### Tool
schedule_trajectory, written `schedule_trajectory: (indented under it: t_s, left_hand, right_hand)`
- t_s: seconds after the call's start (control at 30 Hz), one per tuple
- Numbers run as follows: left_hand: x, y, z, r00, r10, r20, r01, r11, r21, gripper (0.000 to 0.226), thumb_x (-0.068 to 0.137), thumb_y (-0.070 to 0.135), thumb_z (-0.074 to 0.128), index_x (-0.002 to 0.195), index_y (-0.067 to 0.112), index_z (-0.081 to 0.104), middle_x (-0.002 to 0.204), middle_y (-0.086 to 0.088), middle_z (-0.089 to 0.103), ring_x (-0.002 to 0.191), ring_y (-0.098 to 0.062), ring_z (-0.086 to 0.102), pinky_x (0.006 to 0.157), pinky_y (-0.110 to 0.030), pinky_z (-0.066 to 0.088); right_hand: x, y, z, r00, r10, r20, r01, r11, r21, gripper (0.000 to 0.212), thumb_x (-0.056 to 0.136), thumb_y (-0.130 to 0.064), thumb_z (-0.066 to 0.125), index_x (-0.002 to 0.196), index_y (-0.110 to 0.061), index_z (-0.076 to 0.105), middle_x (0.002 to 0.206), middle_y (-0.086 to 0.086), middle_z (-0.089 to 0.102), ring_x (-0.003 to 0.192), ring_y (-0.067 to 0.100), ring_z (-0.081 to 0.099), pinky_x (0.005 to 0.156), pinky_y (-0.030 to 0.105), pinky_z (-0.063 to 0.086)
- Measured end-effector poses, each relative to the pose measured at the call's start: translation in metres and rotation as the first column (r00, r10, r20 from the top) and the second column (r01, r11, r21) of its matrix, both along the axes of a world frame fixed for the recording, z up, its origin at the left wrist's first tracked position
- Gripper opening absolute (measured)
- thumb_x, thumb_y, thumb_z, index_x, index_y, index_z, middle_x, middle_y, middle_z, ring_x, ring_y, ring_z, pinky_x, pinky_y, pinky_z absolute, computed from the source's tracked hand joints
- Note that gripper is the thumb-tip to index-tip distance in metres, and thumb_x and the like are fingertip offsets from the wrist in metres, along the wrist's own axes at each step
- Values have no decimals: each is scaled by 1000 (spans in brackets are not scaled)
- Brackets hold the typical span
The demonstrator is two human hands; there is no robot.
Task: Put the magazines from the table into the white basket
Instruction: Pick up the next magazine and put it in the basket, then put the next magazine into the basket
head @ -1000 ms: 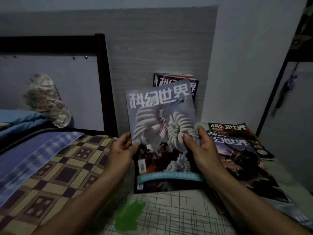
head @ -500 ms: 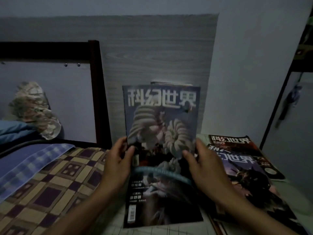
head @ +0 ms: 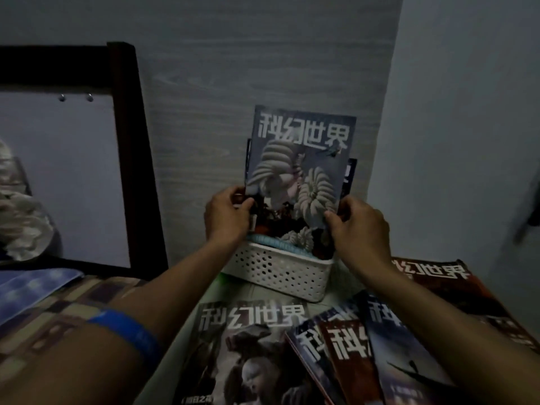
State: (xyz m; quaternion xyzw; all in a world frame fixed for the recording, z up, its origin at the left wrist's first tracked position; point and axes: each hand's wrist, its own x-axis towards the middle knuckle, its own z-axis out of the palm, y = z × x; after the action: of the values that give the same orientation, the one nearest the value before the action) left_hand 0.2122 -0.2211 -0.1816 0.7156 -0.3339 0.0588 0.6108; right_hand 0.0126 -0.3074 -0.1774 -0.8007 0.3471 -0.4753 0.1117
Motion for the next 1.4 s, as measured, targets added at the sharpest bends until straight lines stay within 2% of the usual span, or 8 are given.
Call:
schedule_trajectory:
  t_s: [0.17, 0.53, 0.73, 0.87, 1.07, 1.17, 1.27, 1.4]
  left_hand:
    - [8, -10, -30, 968, 103, 228, -126, 988, 86, 23, 86, 31, 70, 109, 28, 71, 99, 1, 76, 85, -19, 70, 75, -34, 55]
    - [13, -14, -32, 973, 96, 210, -140, 968, 207, 48, 81, 31, 74, 122, 28, 50, 125, -1, 57, 106, -21, 58, 79, -35, 45]
    - [-10, 25, -42, 919, -231, 321, 84, 907, 412, 76, 95, 49, 50, 155, 25, 11, 162, -9, 20, 147, -28, 20, 117, -50, 20]
    - [-50, 74, -54, 869, -279, 408, 122, 921, 371, 71, 87, 38, 53, 150, 14, 30, 156, -17, 29, 143, -35, 28, 115, -50, 26]
    - [-138, 101, -43, 730, -455, 510, 182, 849, 496, 34, 82, 19, 67, 116, 13, 64, 110, -13, 66, 99, -35, 61, 81, -37, 47]
    - [-177, 101, -34, 774, -545, 322, 276, 748, 604, 47, 86, 30, 64, 130, 21, 55, 111, -8, 71, 97, -31, 66, 80, -34, 50]
    - [-212, 100, -37, 818, -574, 36, 443, 669, 597, 31, 80, 33, 68, 110, 26, 69, 101, -2, 76, 88, -19, 70, 78, -31, 54]
    - [-232, 98, -41, 839, -368, -401, 505, 802, 319, 15, 75, 15, 73, 88, 8, 76, 82, -9, 76, 74, -24, 72, 75, -39, 60]
  right_hand:
    - [-4, -24, -34, 998, -35, -60, 33, 999, -33, 24, 86, -36, 70, 74, -22, 54, 68, -2, 56, 61, 20, 53, 47, 22, 28]
    - [-1, -19, -39, 990, -110, -86, 112, 994, 14, 27, 85, -40, 71, 81, -26, 49, 76, -2, 61, 63, 18, 53, 48, 22, 26]
    - [-23, 9, -31, 962, -44, -268, 46, 999, 1, 22, 95, -43, 54, 89, -22, 50, 87, 9, 67, 72, 29, 58, 57, 32, 36]
    - [-83, 41, -41, 933, 41, -356, -43, 999, 2, 26, 92, -44, 55, 105, -22, 56, 107, 8, 70, 94, 31, 64, 70, 36, 46]
    - [-191, 51, -42, 825, -223, -519, 290, 956, 50, 24, 84, -39, 59, 100, -22, 61, 108, 10, 72, 97, 33, 67, 71, 35, 46]
    - [-222, 60, -39, 728, -228, -647, 379, 920, 103, 42, 83, -55, 54, 115, -29, 61, 125, 6, 67, 108, 32, 65, 80, 37, 49]
    - [-234, 78, -44, 769, -160, -619, 369, 902, 225, 49, 84, -56, 56, 125, -29, 58, 130, 6, 64, 113, 31, 62, 86, 37, 50]
    - [-230, 106, -57, 748, -240, -619, 375, 922, 96, 42, 87, -49, 55, 113, -18, 60, 121, 11, 64, 104, 34, 64, 77, 37, 48]
